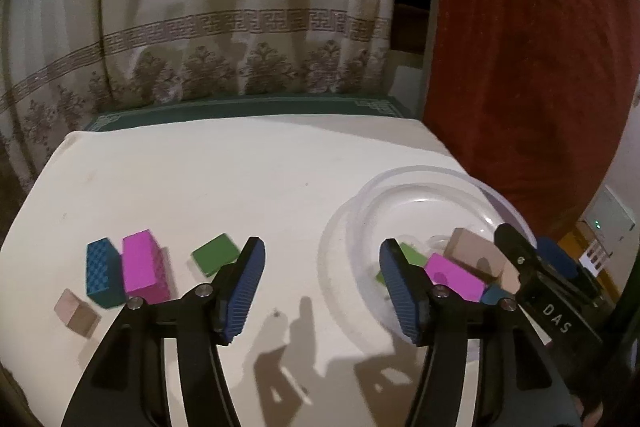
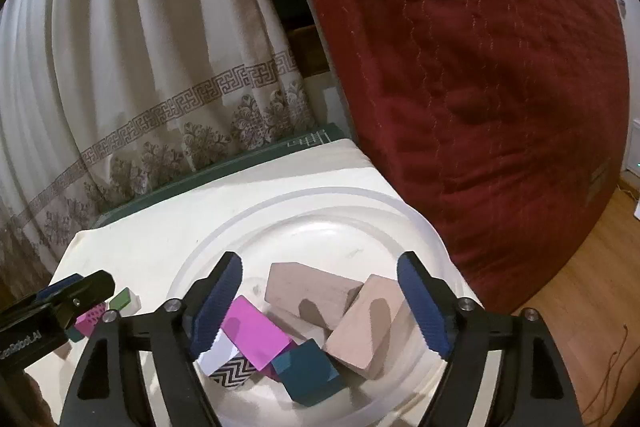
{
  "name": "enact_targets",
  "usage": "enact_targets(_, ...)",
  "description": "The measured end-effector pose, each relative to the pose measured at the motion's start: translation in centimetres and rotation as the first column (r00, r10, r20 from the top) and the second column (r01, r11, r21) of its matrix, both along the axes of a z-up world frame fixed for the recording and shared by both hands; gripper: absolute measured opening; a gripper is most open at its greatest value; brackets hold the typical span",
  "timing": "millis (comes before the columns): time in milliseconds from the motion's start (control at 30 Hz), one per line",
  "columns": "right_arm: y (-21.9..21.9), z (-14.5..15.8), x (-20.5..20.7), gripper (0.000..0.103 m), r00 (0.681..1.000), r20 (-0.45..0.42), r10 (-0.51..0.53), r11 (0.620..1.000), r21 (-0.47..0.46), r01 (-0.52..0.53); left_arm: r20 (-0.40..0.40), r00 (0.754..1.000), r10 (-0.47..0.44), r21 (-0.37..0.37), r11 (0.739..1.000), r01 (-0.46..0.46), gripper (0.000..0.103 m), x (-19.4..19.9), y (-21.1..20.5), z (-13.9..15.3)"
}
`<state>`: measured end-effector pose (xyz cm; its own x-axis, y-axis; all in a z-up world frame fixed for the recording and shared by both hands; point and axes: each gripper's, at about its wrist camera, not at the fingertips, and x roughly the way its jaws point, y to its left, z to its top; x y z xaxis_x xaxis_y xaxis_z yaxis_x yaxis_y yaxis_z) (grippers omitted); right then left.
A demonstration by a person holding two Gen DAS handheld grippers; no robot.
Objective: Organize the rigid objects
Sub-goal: 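Lower the green cube into the tray and open the left gripper, then move the left gripper to the pale mauve cube and grasp it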
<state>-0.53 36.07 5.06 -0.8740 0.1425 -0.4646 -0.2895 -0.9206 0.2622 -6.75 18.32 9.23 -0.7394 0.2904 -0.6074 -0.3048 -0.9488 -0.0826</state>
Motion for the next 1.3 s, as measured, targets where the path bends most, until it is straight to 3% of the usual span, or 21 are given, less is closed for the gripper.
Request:
enact_targets(167,-0.1,0.0,-0.1,0.099,1.0,-0.003,-0.006,1.0,0.004,0.006,0.006,0.998,0.061,-0.02,0.998,-0.061,0.077,0.1,-1.4,-0.3)
enact_targets(833,-1.0,0.0,-0.2,0.1,1.0,-0.009,0.004,0.999,0.049,-0.003,0.058,0.984,0.17,-0.011,0.985,-0.17,0.077,0.6,-6.6,-1.7)
enact_targets(1300,-5.1,1.3,0.2,0.1,0.992,-0.014,0.129,0.985,0.114,-0.126,0.098,0.944,0.315,0.01,0.948,-0.318,0.077,1.5,-14.0,-3.9)
